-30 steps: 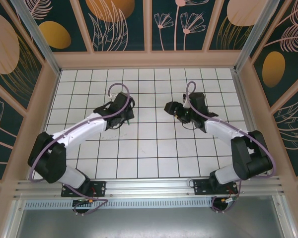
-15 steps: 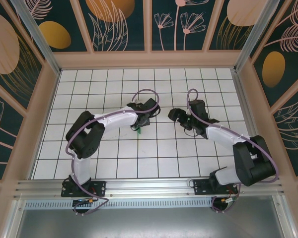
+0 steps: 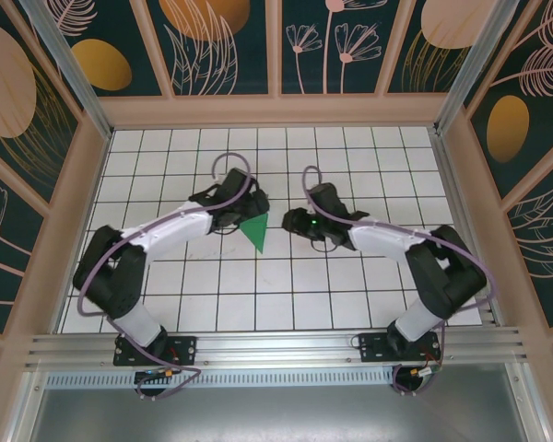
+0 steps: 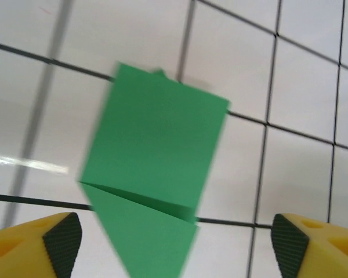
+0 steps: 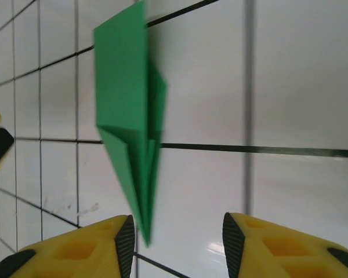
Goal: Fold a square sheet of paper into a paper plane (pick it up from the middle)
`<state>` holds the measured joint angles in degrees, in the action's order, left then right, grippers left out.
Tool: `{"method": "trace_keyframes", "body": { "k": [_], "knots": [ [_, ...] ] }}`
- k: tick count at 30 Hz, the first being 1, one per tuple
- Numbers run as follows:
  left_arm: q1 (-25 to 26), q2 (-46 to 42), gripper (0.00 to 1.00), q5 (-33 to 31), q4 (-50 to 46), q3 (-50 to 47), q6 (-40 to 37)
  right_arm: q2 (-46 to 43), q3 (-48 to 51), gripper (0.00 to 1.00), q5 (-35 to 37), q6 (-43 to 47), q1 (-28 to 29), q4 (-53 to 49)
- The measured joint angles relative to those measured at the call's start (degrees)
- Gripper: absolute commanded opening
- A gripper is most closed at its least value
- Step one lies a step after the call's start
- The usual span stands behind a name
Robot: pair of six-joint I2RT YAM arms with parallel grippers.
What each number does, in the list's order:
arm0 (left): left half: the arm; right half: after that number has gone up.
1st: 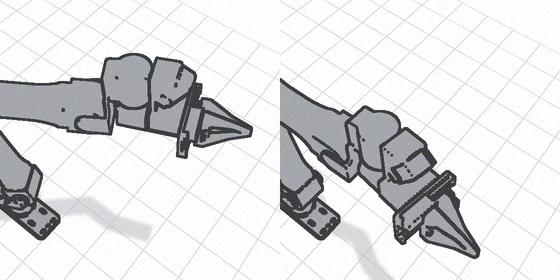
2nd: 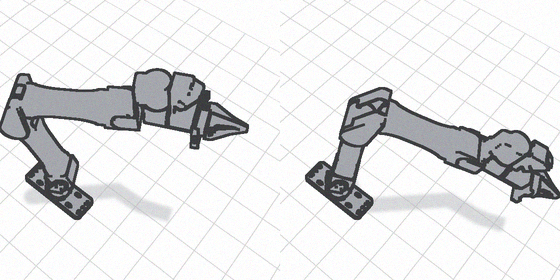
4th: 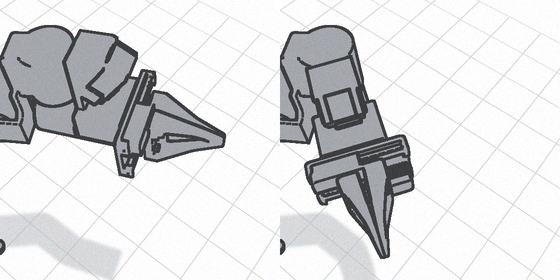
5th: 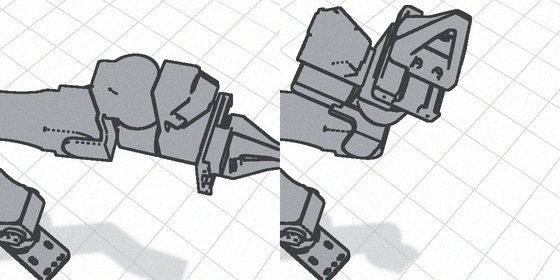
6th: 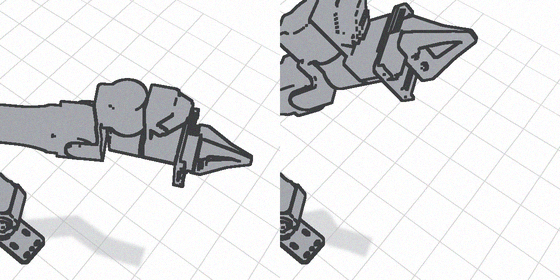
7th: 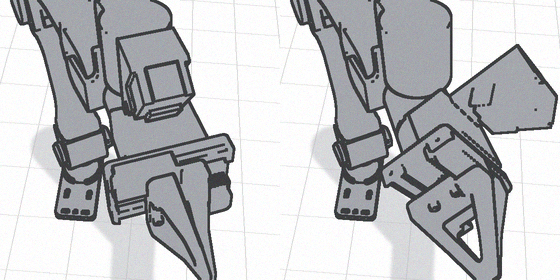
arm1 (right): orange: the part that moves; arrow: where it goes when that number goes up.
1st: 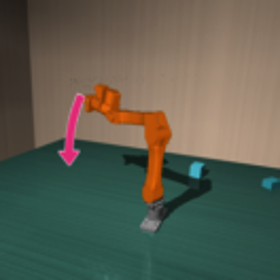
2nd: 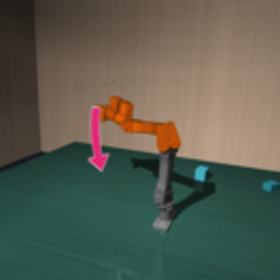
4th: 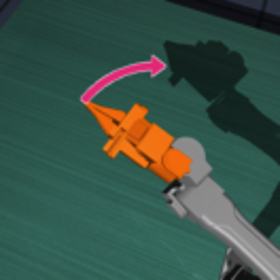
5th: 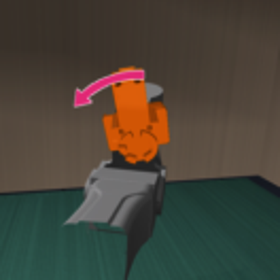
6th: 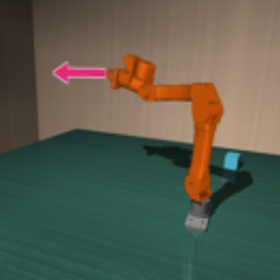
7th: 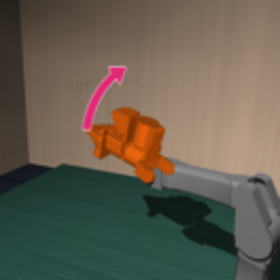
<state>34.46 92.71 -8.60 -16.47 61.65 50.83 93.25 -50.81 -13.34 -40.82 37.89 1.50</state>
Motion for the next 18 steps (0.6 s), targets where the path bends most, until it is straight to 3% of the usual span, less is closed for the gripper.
{"method": "trace_keyframes", "body": {
  "k": [8, 18],
  "knots": [
    [-4.9, -8.6, 0.98, -4.0, 0.2, -9.5, 0.5, 15.0, -16.5, 0.4, -3.7, 0.0, 5.8, -3.1],
    [-6.5, -10.2, 0.98, -5.1, 0.0, -12.1, 1.2, 24.0, -24.9, 0.4, -5.5, 2.0, 6.4, -14.4]
  ]
}}
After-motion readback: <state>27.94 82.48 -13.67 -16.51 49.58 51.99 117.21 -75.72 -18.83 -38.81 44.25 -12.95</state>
